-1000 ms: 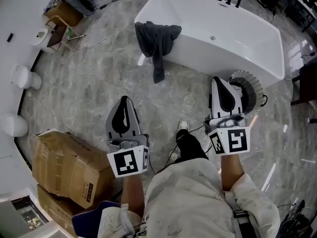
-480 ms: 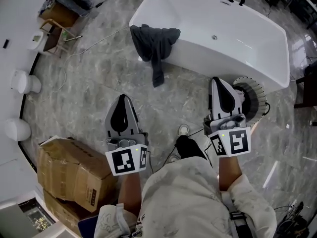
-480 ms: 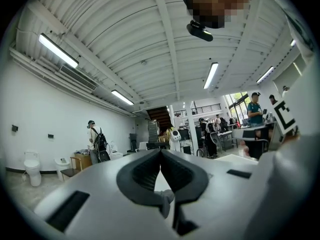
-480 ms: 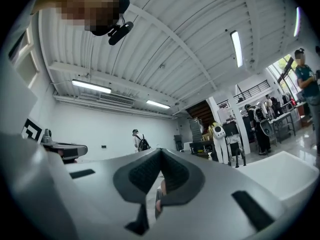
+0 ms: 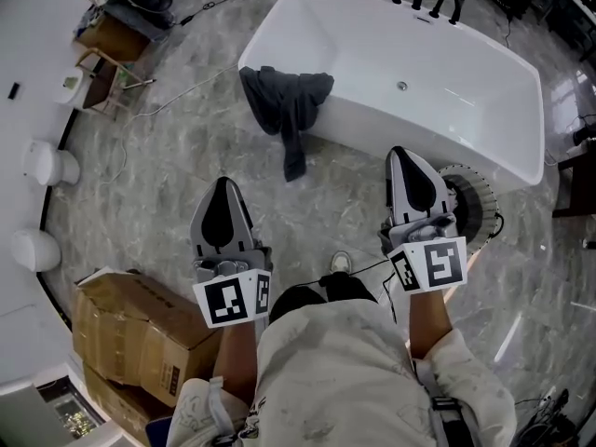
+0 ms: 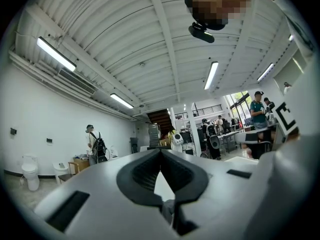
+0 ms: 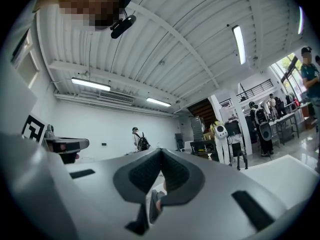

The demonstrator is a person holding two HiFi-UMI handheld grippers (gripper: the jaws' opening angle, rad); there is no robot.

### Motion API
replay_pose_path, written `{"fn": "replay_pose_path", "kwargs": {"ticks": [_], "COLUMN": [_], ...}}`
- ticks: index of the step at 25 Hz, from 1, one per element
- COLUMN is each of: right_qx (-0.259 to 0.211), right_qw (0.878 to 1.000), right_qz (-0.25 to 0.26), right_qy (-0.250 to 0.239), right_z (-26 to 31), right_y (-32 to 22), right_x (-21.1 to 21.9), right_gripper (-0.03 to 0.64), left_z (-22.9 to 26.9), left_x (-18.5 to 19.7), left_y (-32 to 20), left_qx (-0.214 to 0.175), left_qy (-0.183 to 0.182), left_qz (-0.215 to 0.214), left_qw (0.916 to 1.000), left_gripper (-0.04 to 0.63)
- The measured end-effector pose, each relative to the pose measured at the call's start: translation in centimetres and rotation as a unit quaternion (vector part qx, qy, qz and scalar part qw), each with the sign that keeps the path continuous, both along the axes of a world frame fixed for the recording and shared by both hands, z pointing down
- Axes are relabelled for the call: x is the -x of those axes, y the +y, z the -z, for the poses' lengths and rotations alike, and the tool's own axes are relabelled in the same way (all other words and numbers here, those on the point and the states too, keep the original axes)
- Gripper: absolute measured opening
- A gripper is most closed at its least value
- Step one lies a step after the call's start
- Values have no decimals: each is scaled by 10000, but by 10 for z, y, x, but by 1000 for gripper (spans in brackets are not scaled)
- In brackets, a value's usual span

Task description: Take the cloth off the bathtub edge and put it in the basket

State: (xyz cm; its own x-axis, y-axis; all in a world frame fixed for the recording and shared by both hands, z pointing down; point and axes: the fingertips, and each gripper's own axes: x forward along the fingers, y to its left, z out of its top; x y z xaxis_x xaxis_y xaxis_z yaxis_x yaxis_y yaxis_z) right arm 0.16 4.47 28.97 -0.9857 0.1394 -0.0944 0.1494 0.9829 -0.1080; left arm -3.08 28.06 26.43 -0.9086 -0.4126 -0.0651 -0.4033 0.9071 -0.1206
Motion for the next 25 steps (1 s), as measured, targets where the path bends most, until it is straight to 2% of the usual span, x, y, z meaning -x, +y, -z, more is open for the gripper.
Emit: {"fn": "replay_pose_path", "kwargs": {"ticks": [5, 15, 25], "right_qx": [52, -176, -470], "right_qw": [9999, 9994, 9987], "right_qz": [64, 261, 200], "right_qy": [85, 112, 16], "right_z": [-8, -10, 9], "right_y": [-7, 24, 60], "right_x": [18, 69, 155], "right_gripper": [-12, -12, -12], "left_z": [-4, -14, -12], "left_x": [18, 74, 160], "left_y": [-15, 5, 39], "left_qx": [42, -168, -294], "left_qy": [44, 71, 46], "left_qz": [-104, -95, -149], "left_qw": [9999, 9998, 9994], "left_gripper": [3, 3, 3]}}
